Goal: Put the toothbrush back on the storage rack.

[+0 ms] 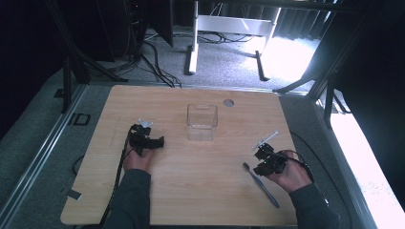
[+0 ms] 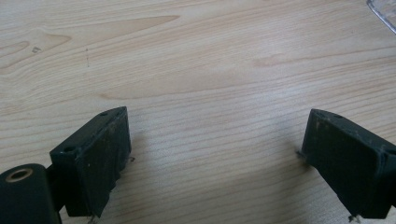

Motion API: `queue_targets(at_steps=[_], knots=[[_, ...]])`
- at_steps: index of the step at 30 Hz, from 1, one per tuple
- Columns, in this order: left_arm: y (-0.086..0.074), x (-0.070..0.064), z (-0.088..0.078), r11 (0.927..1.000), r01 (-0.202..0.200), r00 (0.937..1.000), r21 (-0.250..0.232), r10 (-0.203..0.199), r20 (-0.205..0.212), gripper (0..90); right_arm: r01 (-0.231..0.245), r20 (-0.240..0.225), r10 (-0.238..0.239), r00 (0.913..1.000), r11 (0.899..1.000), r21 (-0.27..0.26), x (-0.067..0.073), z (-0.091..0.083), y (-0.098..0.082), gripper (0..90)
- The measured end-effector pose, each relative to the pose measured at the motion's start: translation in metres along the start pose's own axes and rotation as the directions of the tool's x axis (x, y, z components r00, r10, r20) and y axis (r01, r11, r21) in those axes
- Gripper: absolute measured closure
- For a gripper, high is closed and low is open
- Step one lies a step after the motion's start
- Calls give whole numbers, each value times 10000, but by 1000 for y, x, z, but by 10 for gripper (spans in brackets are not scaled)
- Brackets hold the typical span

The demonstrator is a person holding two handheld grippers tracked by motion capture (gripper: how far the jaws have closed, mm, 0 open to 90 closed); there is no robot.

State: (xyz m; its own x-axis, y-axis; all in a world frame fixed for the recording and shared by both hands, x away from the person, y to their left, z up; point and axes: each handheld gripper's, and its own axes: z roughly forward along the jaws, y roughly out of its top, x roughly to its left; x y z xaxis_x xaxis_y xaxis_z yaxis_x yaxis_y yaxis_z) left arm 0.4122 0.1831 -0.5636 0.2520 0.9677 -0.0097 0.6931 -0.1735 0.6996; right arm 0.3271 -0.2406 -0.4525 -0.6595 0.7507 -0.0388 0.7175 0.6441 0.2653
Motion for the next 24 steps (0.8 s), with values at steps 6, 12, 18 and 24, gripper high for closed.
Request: queue_targets(at_steps=[6,12,18,24], knots=[[0,0,0,10000,1,10000,0,-1,0,82,-25,39,25,10000,9999,100,-1,1,1,725],[0,0,0,10000,1,10000,1,-1,0,82,-10,25,10,10000,9997,243,-1,3,2,731],[0,0,0,10000,0,10000,1,0,0,82,18,18,-19,10000,9994,333,-1,5,3,737],[0,0,0,10000,0,10000,0,0,0,82,20,-2,-19,10000,9985,539,-1,8,4,741]])
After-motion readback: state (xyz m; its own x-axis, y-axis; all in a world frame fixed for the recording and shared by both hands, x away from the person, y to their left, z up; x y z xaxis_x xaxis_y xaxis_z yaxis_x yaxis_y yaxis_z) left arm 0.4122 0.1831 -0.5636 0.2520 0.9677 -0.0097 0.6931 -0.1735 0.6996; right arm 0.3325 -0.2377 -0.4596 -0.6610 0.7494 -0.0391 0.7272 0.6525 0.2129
